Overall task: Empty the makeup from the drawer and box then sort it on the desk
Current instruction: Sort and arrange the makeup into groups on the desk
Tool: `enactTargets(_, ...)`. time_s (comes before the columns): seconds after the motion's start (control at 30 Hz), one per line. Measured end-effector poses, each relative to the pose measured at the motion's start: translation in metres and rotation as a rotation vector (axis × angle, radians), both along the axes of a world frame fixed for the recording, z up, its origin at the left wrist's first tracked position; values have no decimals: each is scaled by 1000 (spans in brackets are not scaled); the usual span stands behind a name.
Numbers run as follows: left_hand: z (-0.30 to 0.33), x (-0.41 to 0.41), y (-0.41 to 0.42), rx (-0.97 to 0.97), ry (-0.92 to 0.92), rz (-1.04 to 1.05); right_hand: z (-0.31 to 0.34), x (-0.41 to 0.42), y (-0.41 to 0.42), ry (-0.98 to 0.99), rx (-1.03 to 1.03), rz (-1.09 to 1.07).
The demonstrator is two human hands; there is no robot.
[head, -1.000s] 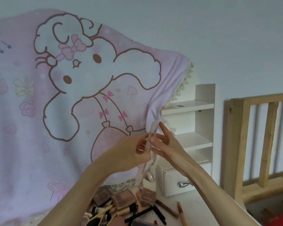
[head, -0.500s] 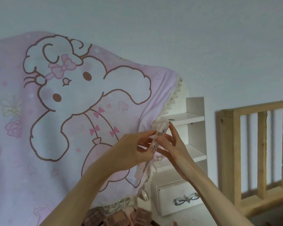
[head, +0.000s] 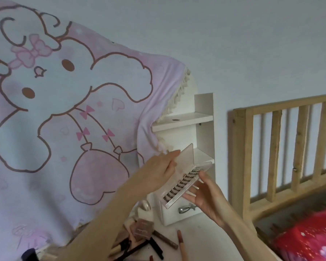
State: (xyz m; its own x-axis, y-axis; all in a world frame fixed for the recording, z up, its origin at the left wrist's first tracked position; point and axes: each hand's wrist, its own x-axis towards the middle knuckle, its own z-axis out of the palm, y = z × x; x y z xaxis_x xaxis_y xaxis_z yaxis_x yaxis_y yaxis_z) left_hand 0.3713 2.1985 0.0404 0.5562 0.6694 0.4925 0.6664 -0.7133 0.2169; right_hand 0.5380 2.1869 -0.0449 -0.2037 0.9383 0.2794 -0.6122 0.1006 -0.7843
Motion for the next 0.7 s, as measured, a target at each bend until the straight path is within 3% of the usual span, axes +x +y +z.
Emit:
enactTargets(0.17,-51,31,26,-166,37,24,-46,40,-14,30,-173,-51)
enactTargets(0.4,-114,65,48,-194,119,84,-109,79,-32,11,-373,-111)
enactTargets(0.53,-143,79,57,-178,132,114,-133,89,-37,-250,-449,-213)
enactTargets(0.7,-164,93,73,-182,20,177,-141,99,-35,-951,-395,-526)
